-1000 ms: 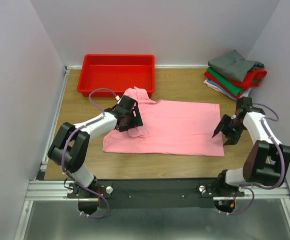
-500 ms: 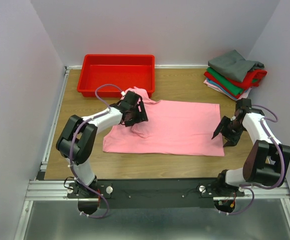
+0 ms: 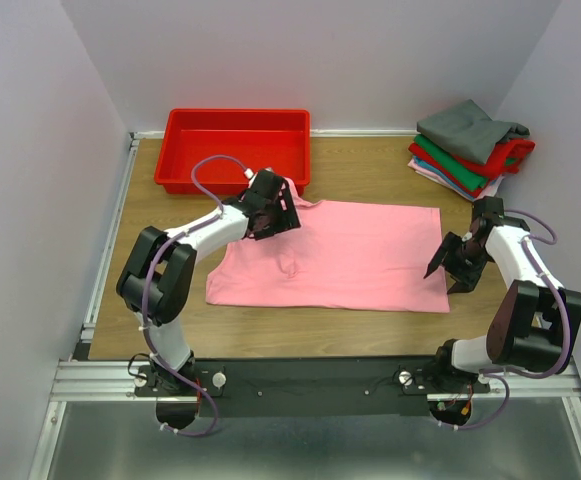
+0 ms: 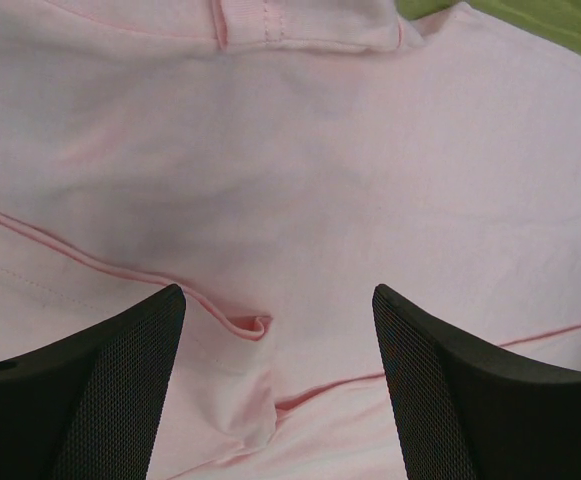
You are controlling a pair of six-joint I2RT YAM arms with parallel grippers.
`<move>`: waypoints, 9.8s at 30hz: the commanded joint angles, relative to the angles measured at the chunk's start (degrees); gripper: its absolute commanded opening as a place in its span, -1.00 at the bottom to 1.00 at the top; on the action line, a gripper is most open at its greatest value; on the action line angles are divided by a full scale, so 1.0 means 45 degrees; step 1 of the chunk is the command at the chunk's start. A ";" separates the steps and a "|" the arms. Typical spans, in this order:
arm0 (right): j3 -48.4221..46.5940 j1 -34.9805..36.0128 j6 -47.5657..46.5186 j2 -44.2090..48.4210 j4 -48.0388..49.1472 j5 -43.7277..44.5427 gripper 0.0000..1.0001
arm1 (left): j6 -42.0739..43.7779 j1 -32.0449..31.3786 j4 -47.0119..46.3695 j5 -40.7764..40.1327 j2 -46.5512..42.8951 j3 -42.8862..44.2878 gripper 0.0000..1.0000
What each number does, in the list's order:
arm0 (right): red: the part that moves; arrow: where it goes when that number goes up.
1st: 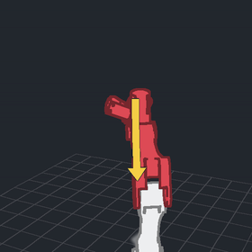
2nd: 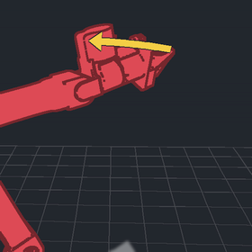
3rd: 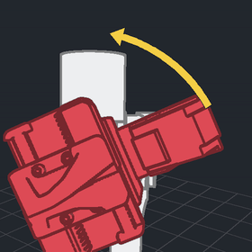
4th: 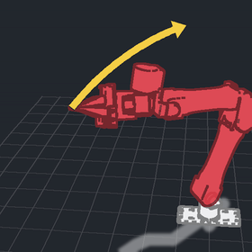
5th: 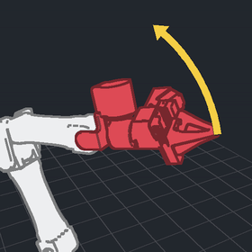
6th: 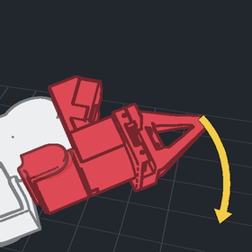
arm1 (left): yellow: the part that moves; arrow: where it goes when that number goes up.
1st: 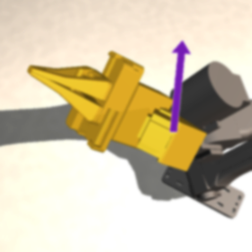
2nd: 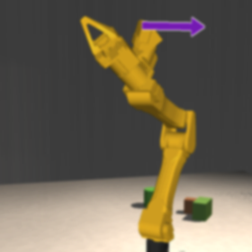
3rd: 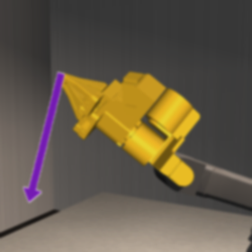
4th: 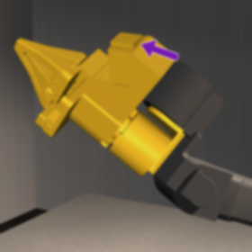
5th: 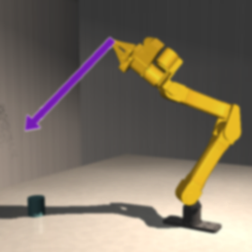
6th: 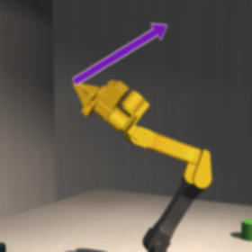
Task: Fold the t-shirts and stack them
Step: Fold the tshirt
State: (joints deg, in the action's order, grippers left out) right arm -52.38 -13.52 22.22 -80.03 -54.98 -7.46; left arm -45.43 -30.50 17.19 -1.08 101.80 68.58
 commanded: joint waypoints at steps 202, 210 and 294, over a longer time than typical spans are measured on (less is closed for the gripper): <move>-0.6819 -0.0101 -0.1187 -0.5948 0.3311 0.0604 -0.97 | 0.1835 0.3204 0.1922 0.1119 0.0193 0.3475 -1.00; -0.5043 -0.0101 -0.1382 -0.4483 0.3546 0.1558 -0.97 | 0.1229 0.3204 0.1727 0.1939 -0.1915 0.1170 -1.00; -0.3341 -0.0101 -0.0133 -0.5653 0.4386 0.0994 -0.05 | 0.2517 0.3380 0.0418 0.0377 0.2710 0.1988 -0.14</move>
State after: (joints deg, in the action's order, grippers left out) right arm -68.58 -13.74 21.04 -103.70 -35.94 -2.92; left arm -34.48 -15.70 20.51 2.04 113.23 77.43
